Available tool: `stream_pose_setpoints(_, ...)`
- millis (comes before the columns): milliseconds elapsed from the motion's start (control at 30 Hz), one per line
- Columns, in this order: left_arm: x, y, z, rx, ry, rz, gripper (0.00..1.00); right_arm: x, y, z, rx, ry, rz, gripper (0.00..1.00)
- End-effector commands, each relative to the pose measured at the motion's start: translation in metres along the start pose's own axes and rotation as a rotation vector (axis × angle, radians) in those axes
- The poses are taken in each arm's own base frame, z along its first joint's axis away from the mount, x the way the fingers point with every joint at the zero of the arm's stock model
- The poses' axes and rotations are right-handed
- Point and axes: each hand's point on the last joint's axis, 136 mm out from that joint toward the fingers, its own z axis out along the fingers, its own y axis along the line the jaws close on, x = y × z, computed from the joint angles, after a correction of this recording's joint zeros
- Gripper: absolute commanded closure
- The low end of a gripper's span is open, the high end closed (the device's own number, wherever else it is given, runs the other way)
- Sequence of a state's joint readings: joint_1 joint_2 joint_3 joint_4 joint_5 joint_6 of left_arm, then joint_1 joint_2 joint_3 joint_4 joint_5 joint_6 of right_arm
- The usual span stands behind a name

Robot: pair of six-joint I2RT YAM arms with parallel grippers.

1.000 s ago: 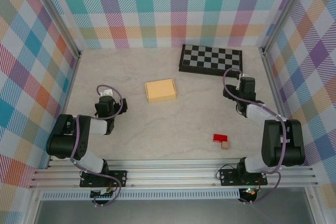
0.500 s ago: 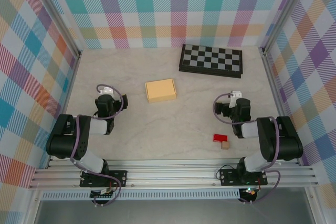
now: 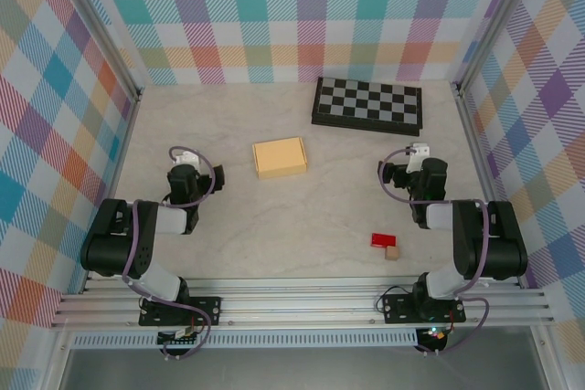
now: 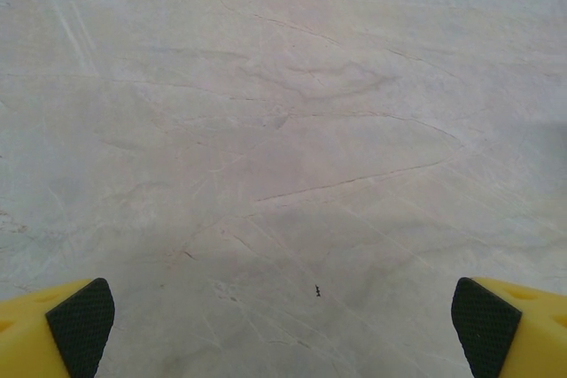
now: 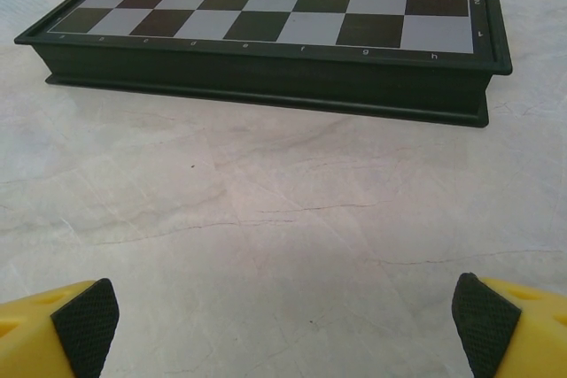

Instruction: Fold the paper box

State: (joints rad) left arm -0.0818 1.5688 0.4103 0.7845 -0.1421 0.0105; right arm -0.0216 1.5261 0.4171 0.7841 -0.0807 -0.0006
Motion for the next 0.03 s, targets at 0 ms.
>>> stream_pose_setpoints(0, -0.0105, -0.0061, 0.002, 0.04, -0.025, 0.012, 0.0, -0.0028, 0.0056, 0.0006, -0.028, -0.009, 0.002, 0.0)
